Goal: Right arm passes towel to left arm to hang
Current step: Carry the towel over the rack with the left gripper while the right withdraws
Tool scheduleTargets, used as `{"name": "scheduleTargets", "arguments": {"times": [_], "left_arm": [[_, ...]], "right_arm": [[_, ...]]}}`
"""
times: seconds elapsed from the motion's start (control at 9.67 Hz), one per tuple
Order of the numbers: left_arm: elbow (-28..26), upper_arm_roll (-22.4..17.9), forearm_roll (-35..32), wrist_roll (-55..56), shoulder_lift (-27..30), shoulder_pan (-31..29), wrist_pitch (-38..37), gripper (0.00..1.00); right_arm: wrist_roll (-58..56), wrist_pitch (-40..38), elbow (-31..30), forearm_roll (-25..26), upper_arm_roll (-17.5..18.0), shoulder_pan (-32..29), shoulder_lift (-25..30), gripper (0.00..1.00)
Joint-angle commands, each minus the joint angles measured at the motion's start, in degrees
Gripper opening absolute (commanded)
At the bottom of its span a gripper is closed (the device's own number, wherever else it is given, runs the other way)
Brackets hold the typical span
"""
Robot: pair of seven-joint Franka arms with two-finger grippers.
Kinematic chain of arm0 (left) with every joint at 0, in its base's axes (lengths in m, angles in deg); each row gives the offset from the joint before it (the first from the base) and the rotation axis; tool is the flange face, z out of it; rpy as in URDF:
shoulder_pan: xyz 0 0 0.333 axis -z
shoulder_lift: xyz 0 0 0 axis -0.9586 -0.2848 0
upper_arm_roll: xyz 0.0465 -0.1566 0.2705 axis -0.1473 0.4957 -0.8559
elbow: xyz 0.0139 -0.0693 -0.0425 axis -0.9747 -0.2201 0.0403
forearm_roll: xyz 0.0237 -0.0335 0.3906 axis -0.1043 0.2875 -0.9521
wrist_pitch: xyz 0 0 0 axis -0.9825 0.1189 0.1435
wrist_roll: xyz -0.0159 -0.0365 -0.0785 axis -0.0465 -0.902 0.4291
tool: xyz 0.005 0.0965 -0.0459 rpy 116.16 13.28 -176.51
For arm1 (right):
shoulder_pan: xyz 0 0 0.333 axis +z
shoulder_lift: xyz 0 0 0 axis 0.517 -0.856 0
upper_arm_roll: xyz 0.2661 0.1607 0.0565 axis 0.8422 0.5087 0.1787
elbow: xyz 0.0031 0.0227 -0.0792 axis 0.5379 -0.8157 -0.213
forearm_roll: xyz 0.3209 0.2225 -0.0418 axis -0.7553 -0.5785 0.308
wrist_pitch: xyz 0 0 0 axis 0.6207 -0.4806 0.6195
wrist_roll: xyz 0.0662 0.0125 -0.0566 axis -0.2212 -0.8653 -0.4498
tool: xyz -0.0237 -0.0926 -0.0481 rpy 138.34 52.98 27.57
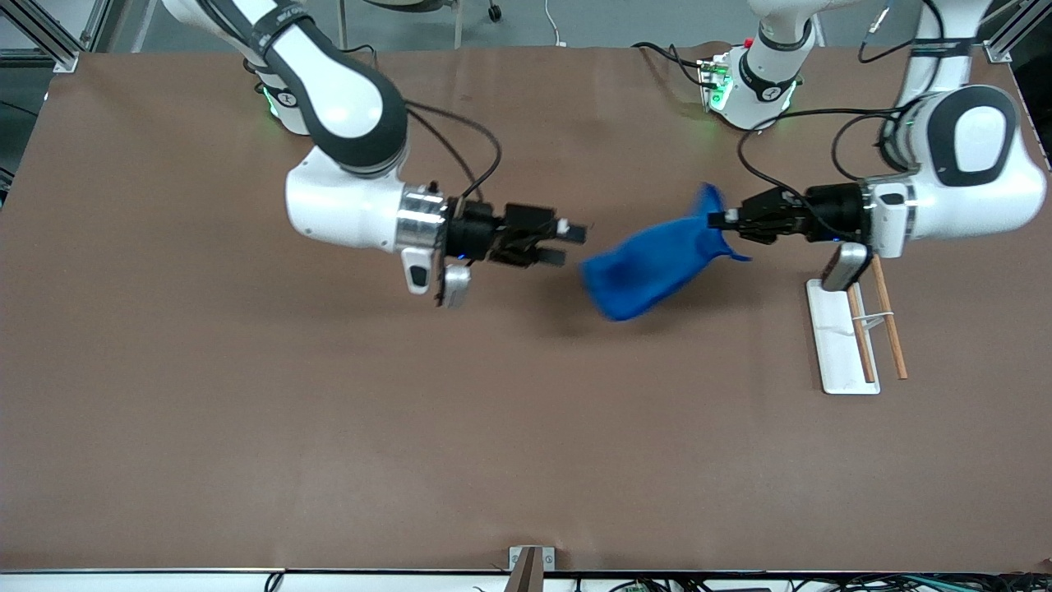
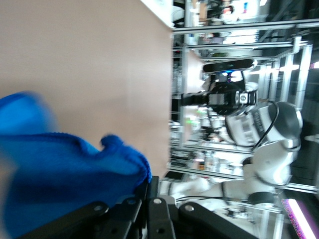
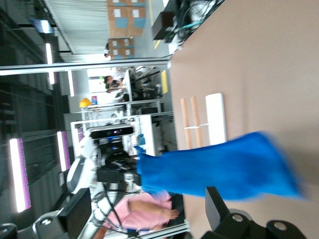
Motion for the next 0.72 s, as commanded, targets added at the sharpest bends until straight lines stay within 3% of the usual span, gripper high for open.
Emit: {"name": "scheduleTargets", "arguments": {"times": [0.0,0.31,0.52,0.62], "left_arm": [[2.6,-3.2,-10.7,-1.5,-0.6,-0.3,0.5,0.00],[4.4,-11.9,-24.0,1.2,-1.1,-0.3,0.5,0.00],[10.7,-17.1,-32.8,0.8,-4.6,-0.3,0.5,0.00],[13.9,-18.7,-36.6,0.8,-6.6,-0.3,0.5,0.00]], "right_arm": [[0.0,4.9,-8.7,8.6,-0.7,-2.8,4.5,1.00],[0.0,4.9,-11.7,24.1,-6.3,-4.9,4.4,1.00],[0.1,4.3,-13.4,36.6,-12.1,-5.0,4.8,1.00],[0.0,4.1,-13.6,40.1,-14.4,-5.0,5.0,1.00]]}}
